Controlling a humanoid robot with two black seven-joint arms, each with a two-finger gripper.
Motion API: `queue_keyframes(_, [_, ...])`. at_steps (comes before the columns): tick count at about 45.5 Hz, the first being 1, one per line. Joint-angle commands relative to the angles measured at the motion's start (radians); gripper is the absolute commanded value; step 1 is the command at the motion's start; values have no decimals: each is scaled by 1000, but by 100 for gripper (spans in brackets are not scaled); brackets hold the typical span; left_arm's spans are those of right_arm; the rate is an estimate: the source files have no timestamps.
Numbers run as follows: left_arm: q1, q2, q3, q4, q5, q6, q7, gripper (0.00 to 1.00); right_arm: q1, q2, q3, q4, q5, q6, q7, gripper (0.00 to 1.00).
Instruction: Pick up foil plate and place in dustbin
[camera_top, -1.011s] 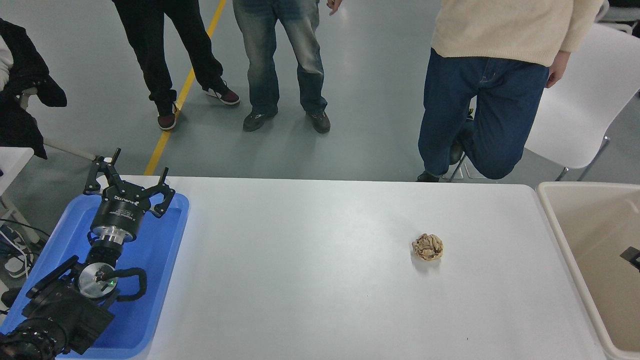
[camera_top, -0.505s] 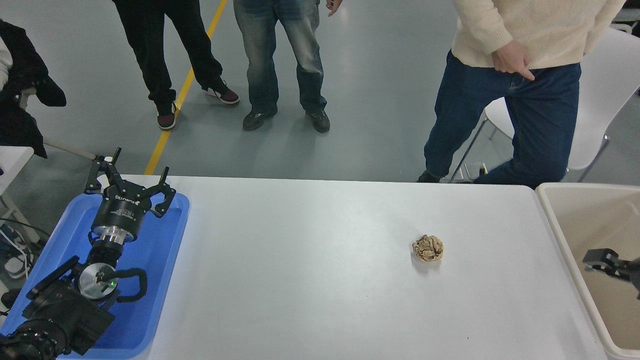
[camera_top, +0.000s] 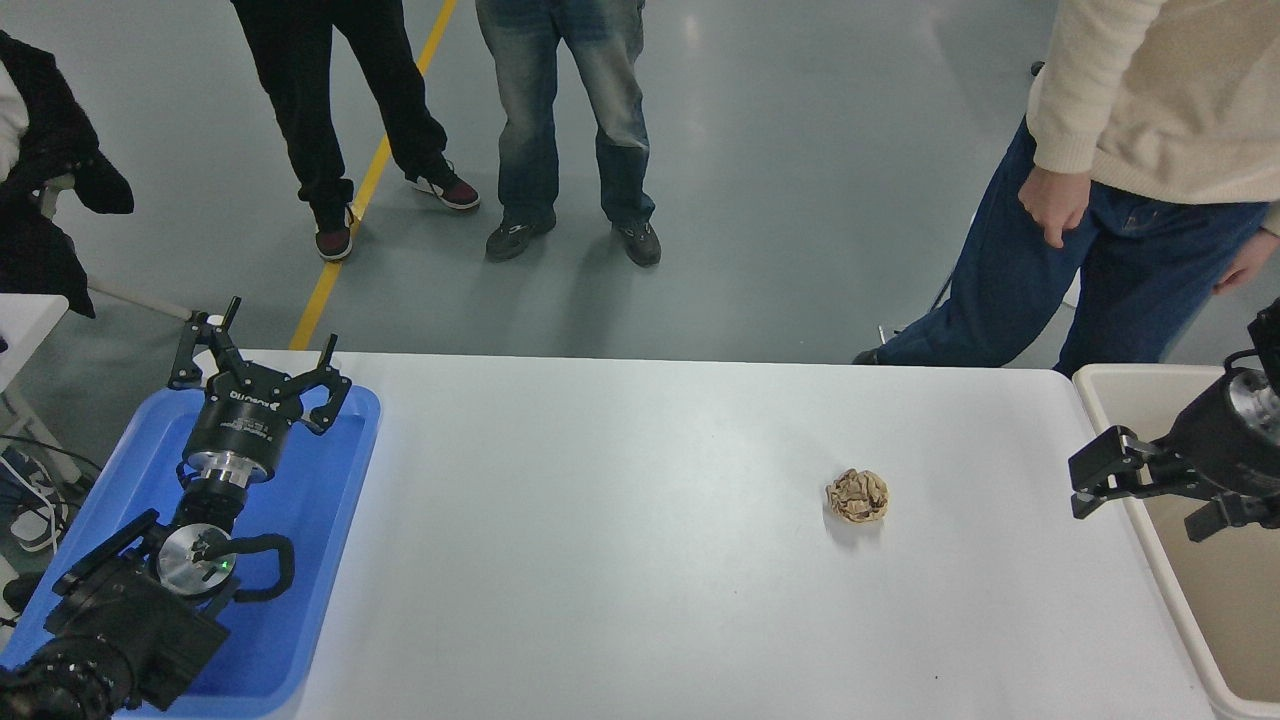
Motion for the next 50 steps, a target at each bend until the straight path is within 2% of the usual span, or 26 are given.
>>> queue_keyframes(1, [0,0,0,0,0,0,0,100,173,140,29,53,33,27,1,100])
queue_keyframes(10, [0,0,0,0,0,0,0,100,245,176,32,50,115,27,1,100])
queue_keyframes(19, [0,0,0,0,0,0,0,100,295,213,11,45,135,27,-1,100])
queue_keyframes(31, [0,0,0,0,0,0,0,100,380,271,-213,45,289,27,-1,100])
queue_keyframes(50, [0,0,0,0,0,0,0,100,382,268,-227,48,296,27,-1,100])
